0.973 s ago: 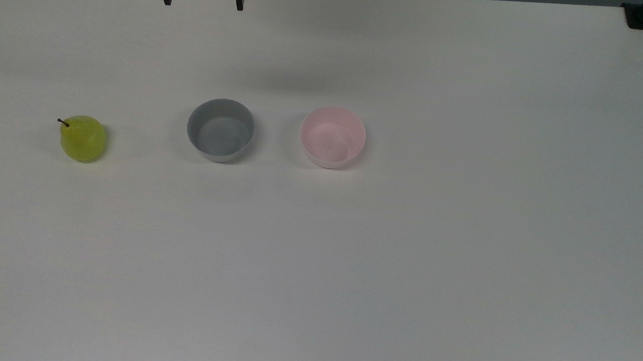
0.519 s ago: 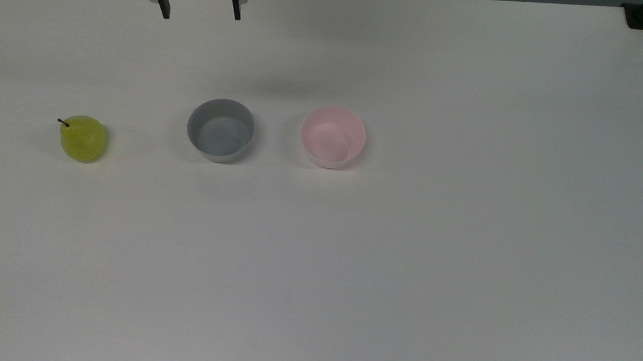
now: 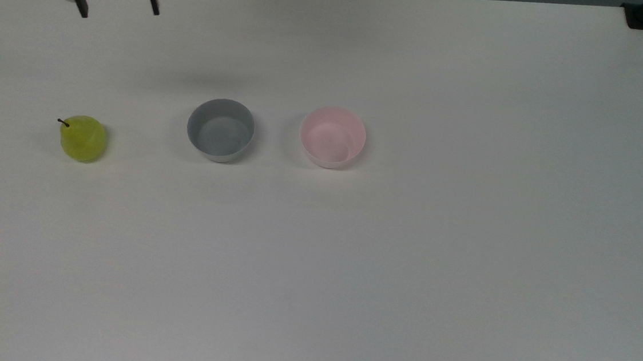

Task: Place the pear in the bowl
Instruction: 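Move the open gripper over the yellow-green pear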

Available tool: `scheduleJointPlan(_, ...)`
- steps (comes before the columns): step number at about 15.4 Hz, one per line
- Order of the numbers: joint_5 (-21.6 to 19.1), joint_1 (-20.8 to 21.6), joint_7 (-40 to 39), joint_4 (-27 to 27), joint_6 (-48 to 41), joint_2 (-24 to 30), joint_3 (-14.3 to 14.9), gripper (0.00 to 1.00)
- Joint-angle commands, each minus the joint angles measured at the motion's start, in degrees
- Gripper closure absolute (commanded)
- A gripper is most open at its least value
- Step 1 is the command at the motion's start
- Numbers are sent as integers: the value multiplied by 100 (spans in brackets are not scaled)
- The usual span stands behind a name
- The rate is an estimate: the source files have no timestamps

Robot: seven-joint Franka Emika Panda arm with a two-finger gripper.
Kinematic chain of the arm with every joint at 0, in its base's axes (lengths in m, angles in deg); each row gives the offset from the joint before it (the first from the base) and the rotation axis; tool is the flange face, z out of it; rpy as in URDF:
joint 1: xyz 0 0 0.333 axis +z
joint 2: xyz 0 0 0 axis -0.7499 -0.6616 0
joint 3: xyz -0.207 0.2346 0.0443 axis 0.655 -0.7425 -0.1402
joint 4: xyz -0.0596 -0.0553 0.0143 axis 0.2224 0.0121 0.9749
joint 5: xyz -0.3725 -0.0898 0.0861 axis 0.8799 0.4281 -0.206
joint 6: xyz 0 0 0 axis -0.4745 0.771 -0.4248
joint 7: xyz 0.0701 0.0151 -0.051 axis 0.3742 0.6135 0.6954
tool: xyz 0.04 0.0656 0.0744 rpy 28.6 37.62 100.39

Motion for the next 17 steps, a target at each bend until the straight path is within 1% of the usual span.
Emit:
scheduleJointPlan(1,160,-178,-82,-25,742,-419,9,0)
scheduleJointPlan(4,124,-284,-65,80,1252,-735,9,0)
scheduleJointPlan(6,133,-319,-56,325,1656,-771,9,0)
scheduleJointPlan(9,160,-494,-91,695,2184,-798,9,0)
scheduleJointPlan(12,203,-522,-82,740,2537,-1069,18,0)
scheduleJointPlan(15,379,-609,-74,792,2791,-1272,18,0)
scheduleJointPlan(17,397,-627,-74,871,3098,-1395,18,0)
